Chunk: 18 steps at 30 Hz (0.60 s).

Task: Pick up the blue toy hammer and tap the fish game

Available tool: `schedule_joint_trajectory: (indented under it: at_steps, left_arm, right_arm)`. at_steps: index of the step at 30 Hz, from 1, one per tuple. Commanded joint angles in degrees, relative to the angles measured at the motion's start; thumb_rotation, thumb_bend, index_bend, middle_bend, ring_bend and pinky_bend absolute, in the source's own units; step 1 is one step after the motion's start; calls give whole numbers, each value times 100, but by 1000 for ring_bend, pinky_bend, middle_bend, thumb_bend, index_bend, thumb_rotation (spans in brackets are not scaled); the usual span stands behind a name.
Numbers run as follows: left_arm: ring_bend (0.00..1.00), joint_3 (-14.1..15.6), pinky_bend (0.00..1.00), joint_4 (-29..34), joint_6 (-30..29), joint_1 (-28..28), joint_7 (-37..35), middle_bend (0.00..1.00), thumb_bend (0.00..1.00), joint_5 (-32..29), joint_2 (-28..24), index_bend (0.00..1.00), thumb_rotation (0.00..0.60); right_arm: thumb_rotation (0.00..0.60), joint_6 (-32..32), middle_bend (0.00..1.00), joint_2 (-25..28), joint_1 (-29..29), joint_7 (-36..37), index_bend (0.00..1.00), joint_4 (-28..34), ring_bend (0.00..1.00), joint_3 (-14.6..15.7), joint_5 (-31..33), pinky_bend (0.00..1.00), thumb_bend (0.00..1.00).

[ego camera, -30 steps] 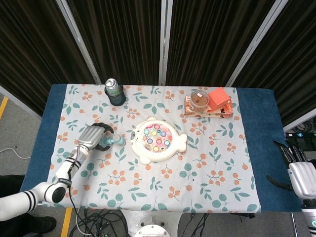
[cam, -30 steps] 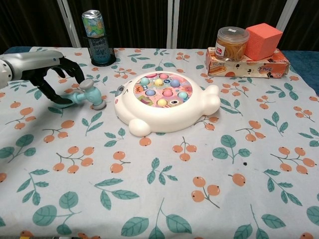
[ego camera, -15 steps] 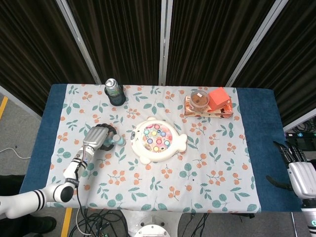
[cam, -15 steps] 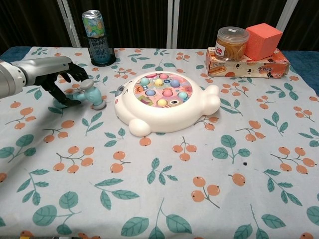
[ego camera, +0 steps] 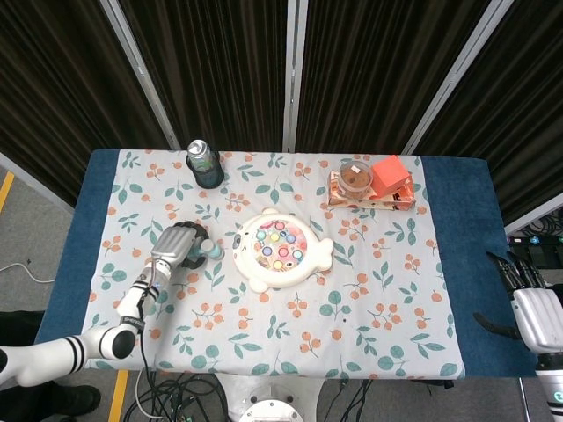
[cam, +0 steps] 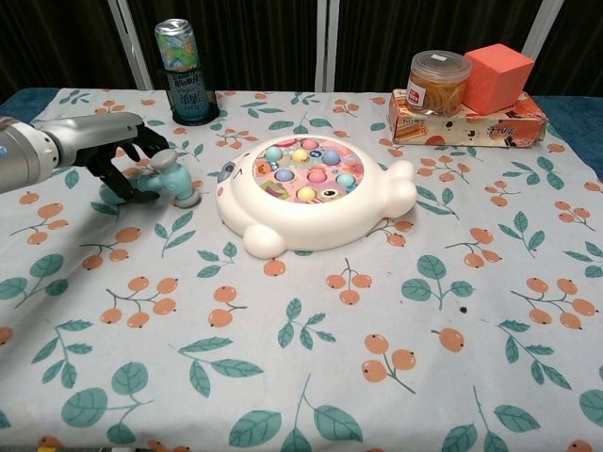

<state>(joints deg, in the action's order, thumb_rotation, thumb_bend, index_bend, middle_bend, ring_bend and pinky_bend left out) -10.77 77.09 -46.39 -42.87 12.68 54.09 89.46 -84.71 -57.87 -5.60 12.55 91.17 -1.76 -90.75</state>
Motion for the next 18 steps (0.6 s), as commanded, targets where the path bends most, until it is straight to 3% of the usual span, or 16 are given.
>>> schedule_joint_trajectory:
  at_steps: [1,18]
  left_arm:
    - [187,3,211,-21,-6,-2,-18,282,331,-12,16,417,600]
    - [231,15,224,-148,-134,21,-205,338,438,124,110,526,600]
  right_arm:
    - [600,0,161,4,0,-10,47,9,0,-2,4,70,47]
    - [600,0,168,12,12,-54,46,56,0,9,10,70,50]
